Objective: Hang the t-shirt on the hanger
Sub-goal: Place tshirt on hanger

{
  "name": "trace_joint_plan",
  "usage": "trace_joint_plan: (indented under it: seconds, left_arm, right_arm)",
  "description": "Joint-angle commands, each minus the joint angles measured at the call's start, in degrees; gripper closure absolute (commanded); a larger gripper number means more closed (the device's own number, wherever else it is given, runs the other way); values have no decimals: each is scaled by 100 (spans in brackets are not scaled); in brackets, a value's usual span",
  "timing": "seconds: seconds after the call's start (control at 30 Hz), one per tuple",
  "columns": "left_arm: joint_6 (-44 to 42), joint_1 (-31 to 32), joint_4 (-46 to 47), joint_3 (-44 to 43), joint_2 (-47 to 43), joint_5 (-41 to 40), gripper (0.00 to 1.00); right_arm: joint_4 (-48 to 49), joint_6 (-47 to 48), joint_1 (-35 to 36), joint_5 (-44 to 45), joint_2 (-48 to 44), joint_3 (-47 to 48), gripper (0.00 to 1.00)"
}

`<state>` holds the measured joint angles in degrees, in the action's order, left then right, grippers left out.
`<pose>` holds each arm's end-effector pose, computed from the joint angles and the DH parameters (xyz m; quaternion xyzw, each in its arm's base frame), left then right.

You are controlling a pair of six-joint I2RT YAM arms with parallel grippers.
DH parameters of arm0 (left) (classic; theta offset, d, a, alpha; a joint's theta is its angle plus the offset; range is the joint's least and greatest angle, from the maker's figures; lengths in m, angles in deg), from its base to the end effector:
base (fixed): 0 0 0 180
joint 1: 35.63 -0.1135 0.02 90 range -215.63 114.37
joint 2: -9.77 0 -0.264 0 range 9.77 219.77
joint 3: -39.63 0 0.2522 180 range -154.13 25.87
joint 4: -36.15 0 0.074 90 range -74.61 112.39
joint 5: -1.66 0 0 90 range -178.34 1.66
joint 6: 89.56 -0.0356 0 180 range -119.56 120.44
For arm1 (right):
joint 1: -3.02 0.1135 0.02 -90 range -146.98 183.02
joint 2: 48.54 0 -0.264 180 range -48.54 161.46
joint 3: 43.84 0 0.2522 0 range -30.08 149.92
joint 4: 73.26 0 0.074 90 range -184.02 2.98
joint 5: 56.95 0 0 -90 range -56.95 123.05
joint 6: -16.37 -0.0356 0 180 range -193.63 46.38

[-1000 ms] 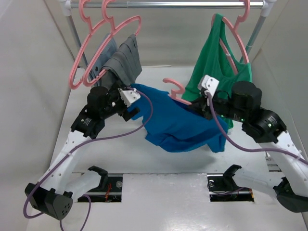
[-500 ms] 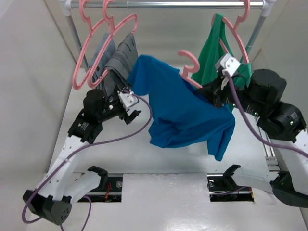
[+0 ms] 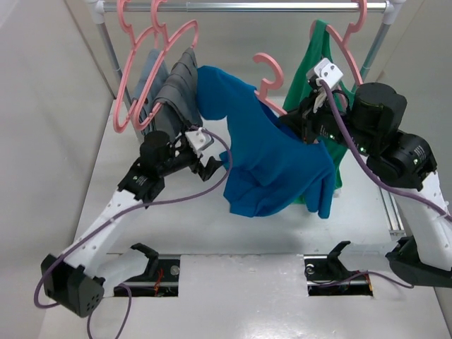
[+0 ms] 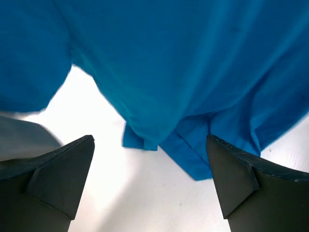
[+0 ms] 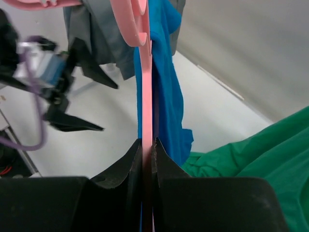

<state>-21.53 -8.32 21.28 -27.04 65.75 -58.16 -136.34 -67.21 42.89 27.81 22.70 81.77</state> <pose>0.1914 -0.1190 0.3715 0.4559 0.5689 -0.2211 0.6478 0.1439 0.1244 0.5519 -0.3253 0.6853 0.2205 0.6132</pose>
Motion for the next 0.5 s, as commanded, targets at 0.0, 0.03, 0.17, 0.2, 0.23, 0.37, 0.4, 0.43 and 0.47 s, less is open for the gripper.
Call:
trace_joint_plan:
  seconds: [0.0, 0.03, 0.17, 0.2, 0.23, 0.37, 0.4, 0.43, 0.47]
  left_arm:
    - [668, 64, 985, 218, 211, -135, 0]
    - [755, 160, 1215, 297, 281, -82, 0]
    - [1151, 441, 2279, 526, 631, 5, 0]
    - [1221, 442, 2473, 588, 711, 67, 0]
    - [1274, 511, 2718, 588, 790, 68, 0]
    - [1196, 801, 2844, 404, 1160, 191, 0]
    - [1126, 950, 2844, 291, 1291, 51, 0]
    - [1125, 1004, 2931, 237, 1362, -37, 0]
    - [1125, 1004, 2984, 237, 1432, -142, 2]
  right_arm:
    - [827, -272, 142, -215, -321, 74, 100]
    - [828, -333, 143, -267, -322, 74, 100]
    - [828, -387, 257, -268, -383, -32, 100]
    - [828, -387, 257, -215, -453, -93, 100]
    - [828, -456, 257, -215, -506, -172, 100]
    - [1082, -641, 257, -268, -611, -471, 100]
    - [1169, -641, 257, -320, -612, -524, 100]
    - [1222, -702, 257, -320, -612, -576, 100]
    - [1223, -703, 257, -320, -672, -690, 100]
